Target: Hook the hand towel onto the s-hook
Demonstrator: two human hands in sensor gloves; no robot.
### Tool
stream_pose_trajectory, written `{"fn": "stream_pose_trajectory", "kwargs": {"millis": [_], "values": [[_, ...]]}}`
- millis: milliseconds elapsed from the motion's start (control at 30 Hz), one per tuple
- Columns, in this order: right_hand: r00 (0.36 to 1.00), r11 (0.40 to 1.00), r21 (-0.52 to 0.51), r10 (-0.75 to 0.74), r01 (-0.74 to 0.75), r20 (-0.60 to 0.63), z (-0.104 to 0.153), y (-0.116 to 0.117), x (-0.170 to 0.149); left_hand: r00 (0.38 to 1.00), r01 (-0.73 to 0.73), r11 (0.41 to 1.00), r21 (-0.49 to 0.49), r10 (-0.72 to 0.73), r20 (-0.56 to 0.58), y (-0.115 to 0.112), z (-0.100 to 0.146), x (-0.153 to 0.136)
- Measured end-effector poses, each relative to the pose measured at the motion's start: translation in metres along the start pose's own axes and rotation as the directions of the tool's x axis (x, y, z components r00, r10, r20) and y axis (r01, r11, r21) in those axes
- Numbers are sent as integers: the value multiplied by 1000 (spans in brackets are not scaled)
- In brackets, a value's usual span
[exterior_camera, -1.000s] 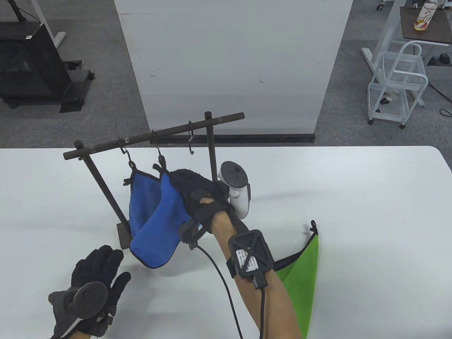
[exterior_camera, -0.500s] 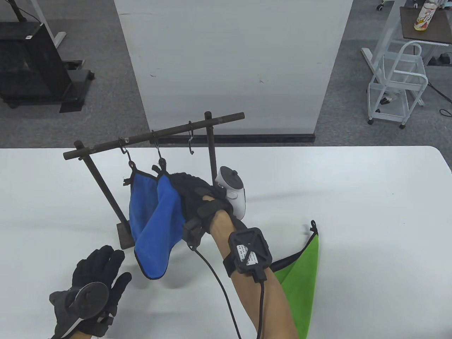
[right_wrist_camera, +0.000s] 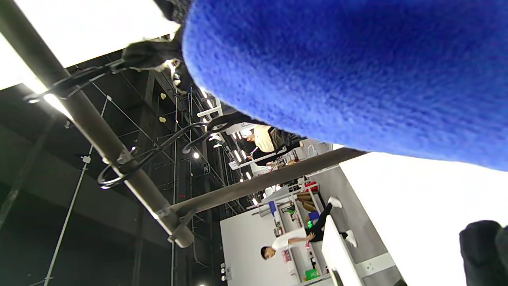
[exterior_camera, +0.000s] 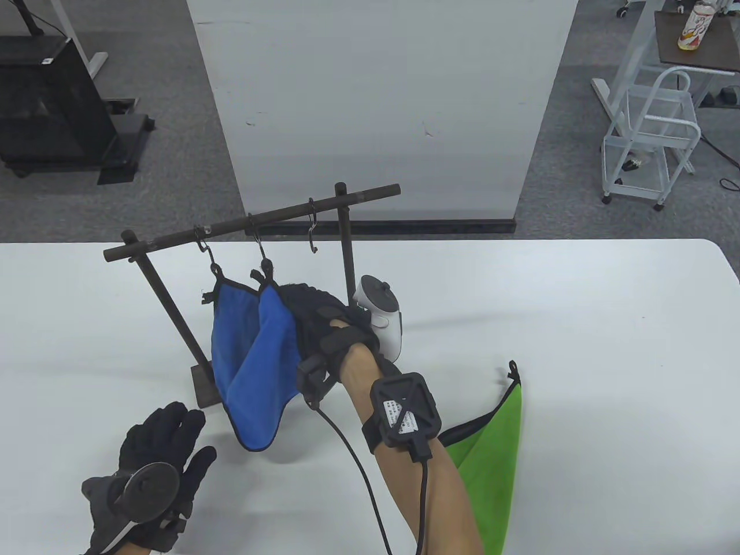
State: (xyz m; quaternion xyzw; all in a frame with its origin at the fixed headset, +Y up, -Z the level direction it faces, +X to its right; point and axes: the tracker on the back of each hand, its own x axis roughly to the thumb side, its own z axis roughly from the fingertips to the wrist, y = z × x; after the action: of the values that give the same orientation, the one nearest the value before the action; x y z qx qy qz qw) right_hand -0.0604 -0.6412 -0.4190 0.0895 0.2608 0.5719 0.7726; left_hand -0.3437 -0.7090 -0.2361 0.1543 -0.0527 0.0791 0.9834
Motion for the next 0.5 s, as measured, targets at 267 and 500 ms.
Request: {"fn": "stream_pose_trajectory", "kwargs": {"millis": [267, 500], "values": [[931, 921, -181, 360, -344, 61, 19, -8, 17, 1000, 1, 1000, 1, -1, 1, 0, 0, 0], [826, 819, -290, 548, -496, 132, 59, -16, 37, 1000, 6, 1000, 0, -6, 4, 0, 0, 1]]}}
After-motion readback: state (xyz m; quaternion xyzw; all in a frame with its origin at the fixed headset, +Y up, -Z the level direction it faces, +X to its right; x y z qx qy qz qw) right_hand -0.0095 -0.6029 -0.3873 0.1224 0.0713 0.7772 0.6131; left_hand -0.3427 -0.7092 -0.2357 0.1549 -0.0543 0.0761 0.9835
